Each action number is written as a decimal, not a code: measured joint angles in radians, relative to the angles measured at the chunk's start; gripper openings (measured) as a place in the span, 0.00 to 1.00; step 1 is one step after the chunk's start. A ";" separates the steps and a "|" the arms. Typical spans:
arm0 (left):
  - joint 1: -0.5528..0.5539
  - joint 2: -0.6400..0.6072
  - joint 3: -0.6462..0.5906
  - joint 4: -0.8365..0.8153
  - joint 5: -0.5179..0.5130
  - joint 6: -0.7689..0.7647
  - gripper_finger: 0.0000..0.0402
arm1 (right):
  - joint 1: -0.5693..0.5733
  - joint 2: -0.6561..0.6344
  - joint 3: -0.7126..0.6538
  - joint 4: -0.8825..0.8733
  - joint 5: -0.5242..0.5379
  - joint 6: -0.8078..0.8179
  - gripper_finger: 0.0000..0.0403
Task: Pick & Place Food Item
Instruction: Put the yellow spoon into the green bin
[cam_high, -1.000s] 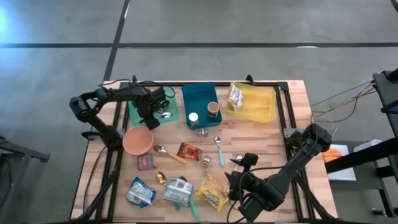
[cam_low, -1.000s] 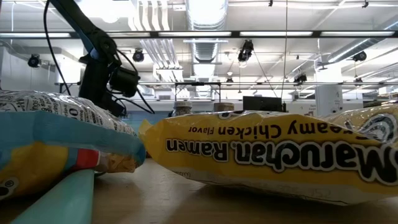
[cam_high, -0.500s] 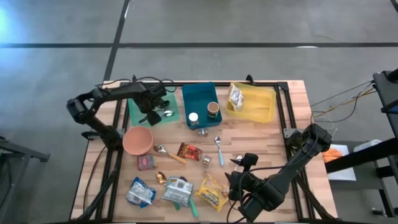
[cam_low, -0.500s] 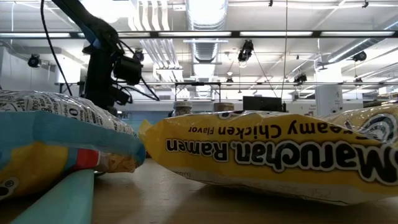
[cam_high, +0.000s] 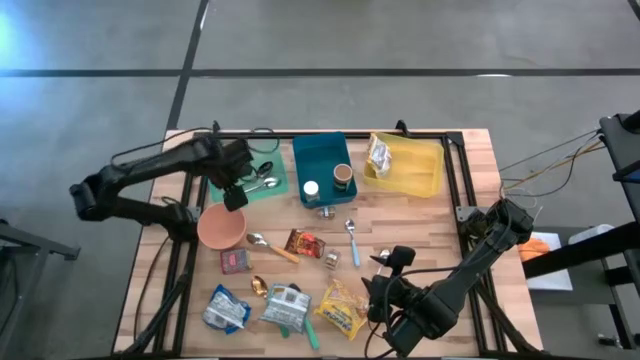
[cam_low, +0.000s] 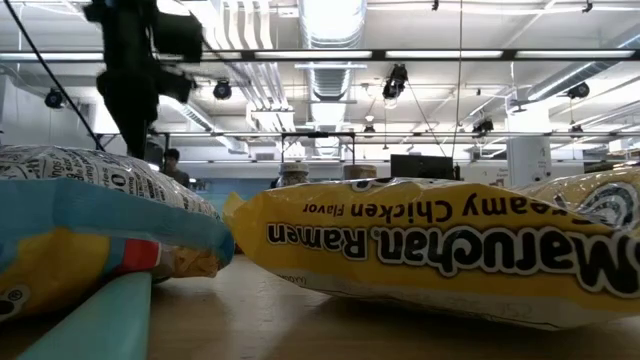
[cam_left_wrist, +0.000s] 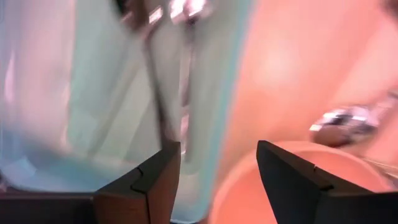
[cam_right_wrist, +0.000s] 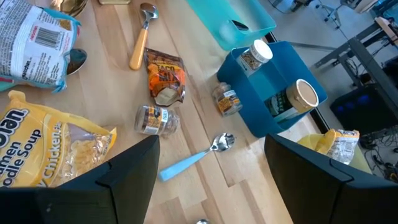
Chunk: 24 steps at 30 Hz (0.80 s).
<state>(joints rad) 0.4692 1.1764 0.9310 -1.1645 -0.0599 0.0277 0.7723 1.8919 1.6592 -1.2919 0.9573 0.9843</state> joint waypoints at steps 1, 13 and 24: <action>-0.046 -0.018 0.000 0.001 0.001 -0.011 0.54 | 0.000 0.000 0.000 0.000 0.000 0.000 0.72; -0.639 0.033 0.000 0.146 -0.055 -0.148 0.54 | 0.000 0.000 0.000 0.011 -0.005 0.000 0.72; -0.684 0.179 -0.002 0.267 -0.145 -0.476 0.53 | 0.000 0.000 0.000 0.027 -0.012 0.000 0.72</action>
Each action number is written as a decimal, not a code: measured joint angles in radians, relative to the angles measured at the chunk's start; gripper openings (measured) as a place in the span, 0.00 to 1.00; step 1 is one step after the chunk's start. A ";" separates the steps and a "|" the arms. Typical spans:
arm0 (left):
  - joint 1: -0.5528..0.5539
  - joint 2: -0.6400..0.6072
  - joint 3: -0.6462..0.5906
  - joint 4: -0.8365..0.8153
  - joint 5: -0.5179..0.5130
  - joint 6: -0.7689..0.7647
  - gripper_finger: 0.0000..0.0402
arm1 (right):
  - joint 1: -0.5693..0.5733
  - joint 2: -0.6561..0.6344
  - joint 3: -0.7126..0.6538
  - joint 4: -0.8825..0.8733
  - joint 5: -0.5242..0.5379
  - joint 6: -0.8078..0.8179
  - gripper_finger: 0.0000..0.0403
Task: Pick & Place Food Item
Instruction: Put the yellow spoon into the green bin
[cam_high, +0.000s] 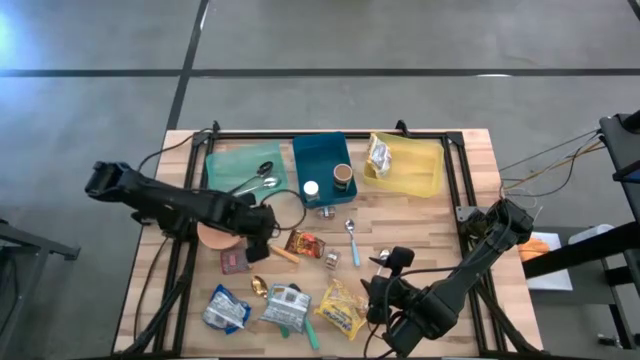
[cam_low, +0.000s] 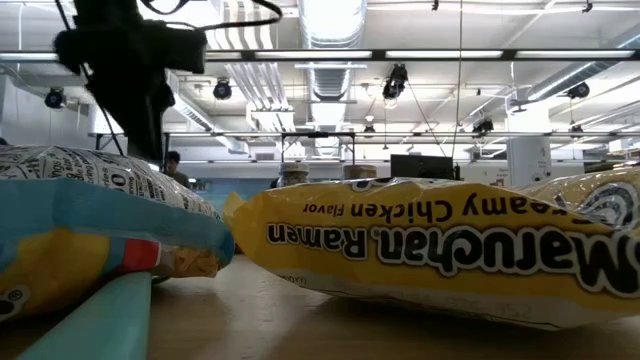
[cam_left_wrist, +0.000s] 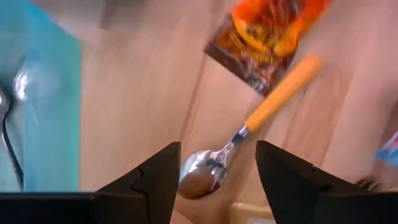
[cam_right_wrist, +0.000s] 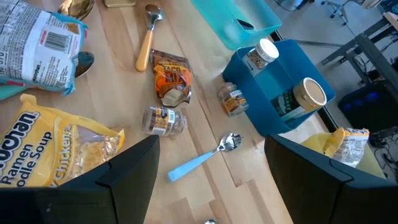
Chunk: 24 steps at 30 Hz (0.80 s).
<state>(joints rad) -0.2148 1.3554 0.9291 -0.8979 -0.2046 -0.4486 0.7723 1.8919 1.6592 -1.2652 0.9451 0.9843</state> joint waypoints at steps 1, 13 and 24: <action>-0.005 0.020 0.000 -0.001 0.008 0.042 0.52 | 0.000 0.000 0.000 0.000 0.000 0.000 0.72; -0.017 0.240 0.000 0.027 0.032 0.361 0.32 | 0.000 0.000 0.000 0.019 -0.003 -0.019 0.72; -0.016 0.292 -0.001 0.088 0.032 0.468 0.31 | 0.000 0.000 0.000 0.023 -0.004 -0.019 0.72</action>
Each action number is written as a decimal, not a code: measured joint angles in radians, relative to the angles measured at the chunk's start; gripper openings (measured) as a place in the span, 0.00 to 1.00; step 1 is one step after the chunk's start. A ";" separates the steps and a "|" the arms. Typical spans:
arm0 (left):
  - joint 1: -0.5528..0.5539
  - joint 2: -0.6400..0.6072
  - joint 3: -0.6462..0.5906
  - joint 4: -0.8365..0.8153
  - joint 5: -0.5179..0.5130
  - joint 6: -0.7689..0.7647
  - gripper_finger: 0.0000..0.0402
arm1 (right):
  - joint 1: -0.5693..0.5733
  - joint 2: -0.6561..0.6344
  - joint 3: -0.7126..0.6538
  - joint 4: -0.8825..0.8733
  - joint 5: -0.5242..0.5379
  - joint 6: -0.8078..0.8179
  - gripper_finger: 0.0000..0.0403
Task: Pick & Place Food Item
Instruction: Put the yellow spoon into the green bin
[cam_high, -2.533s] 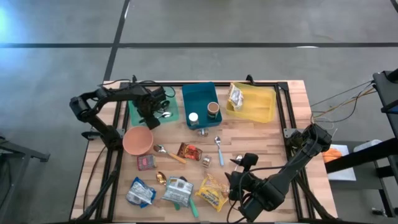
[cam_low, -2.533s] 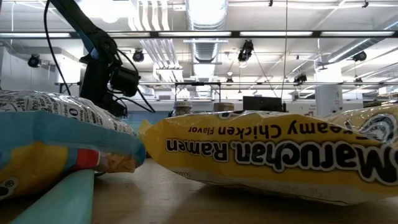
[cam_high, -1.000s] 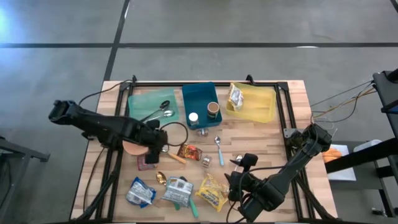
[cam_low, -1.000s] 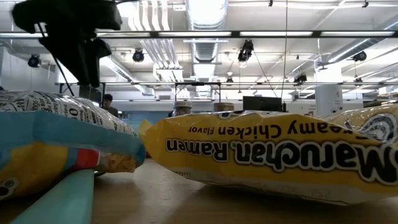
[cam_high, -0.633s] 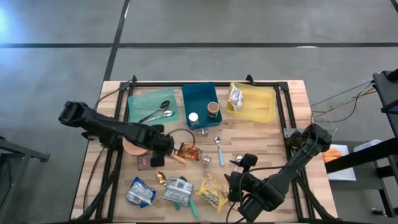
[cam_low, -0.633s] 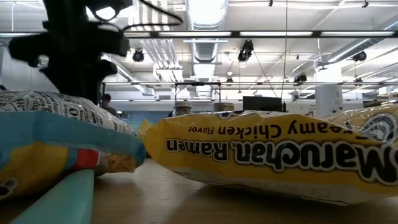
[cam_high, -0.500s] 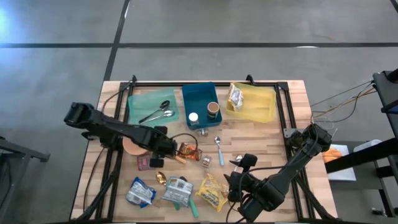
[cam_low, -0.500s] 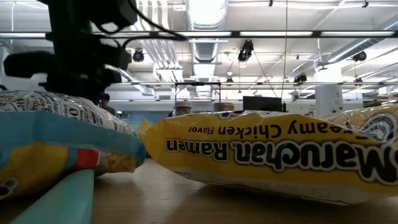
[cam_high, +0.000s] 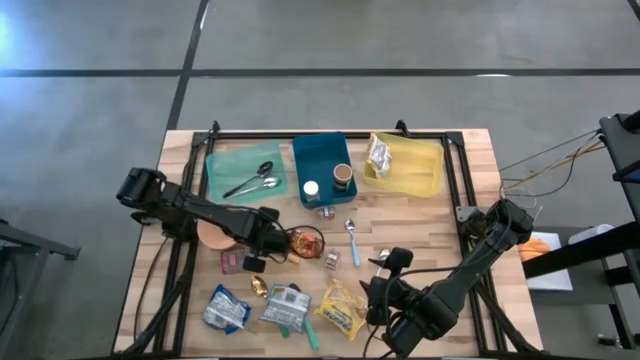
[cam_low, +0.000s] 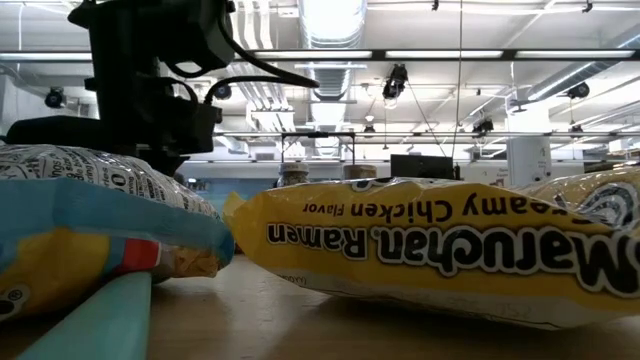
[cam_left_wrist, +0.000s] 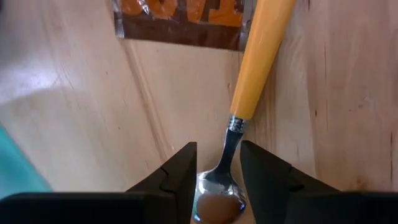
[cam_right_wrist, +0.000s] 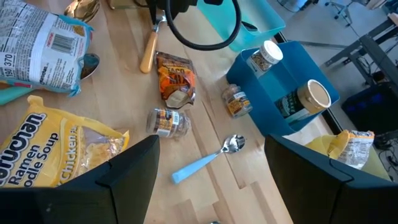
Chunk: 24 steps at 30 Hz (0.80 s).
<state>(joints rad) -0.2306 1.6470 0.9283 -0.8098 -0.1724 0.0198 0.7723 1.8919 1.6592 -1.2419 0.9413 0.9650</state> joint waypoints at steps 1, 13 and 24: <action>0.000 0.000 0.000 0.001 0.000 0.007 0.31 | 0.000 0.000 0.000 0.000 0.000 0.000 0.72; 0.000 0.000 -0.045 0.025 0.008 0.052 0.31 | 0.000 0.000 0.000 0.003 -0.007 0.000 0.72; 0.000 -0.002 -0.095 0.072 0.008 0.082 0.31 | 0.000 0.000 0.000 0.013 -0.007 -0.007 0.72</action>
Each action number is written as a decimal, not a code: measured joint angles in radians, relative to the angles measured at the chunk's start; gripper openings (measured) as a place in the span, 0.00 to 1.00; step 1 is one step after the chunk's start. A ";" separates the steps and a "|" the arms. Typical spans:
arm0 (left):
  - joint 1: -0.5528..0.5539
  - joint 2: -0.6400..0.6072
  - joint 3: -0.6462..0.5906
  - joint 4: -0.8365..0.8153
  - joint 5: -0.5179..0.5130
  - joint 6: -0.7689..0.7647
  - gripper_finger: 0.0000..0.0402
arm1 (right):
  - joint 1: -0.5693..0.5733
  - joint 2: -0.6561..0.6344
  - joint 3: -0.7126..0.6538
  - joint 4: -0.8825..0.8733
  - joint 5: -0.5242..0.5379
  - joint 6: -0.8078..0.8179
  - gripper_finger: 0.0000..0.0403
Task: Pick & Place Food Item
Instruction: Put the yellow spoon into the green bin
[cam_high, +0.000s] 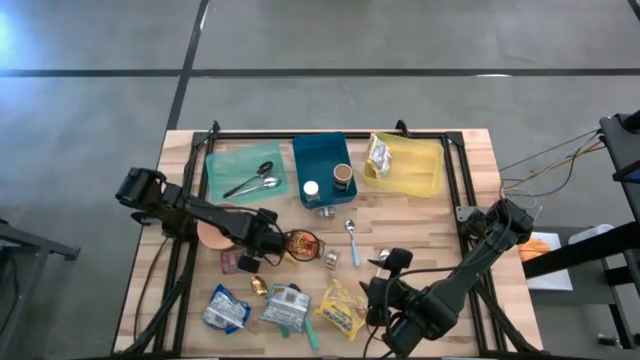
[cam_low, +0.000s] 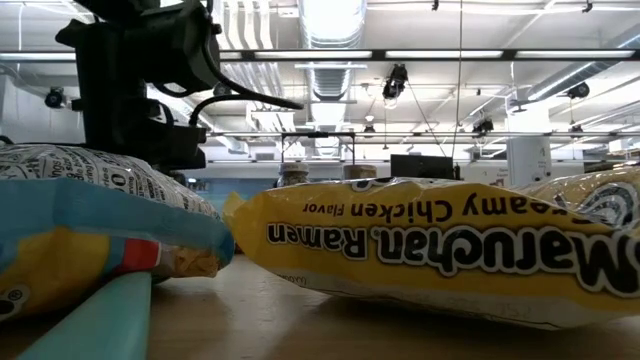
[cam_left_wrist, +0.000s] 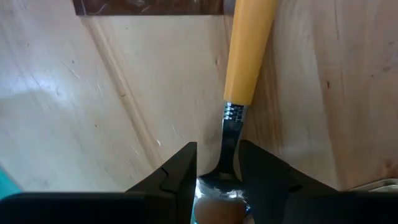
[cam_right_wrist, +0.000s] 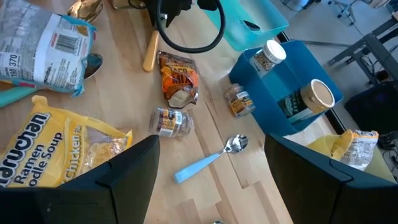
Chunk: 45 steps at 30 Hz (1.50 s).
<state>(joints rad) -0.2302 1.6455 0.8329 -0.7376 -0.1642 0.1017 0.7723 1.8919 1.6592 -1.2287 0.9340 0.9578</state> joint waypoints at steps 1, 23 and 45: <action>0.000 0.000 -0.001 0.001 0.000 0.000 0.30 | 0.000 0.000 0.000 0.005 0.000 -0.005 0.72; 0.001 -0.006 0.118 -0.131 0.111 -0.118 0.01 | -0.005 0.028 -0.001 0.127 0.001 -0.246 0.72; 0.029 -0.050 0.341 0.286 0.502 -0.643 0.01 | -0.013 0.272 0.089 0.375 0.435 -1.107 0.72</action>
<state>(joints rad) -0.2014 1.5958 1.1736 -0.4516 0.3378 -0.5418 0.7589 2.1635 1.7485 -0.8535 1.3689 -0.1496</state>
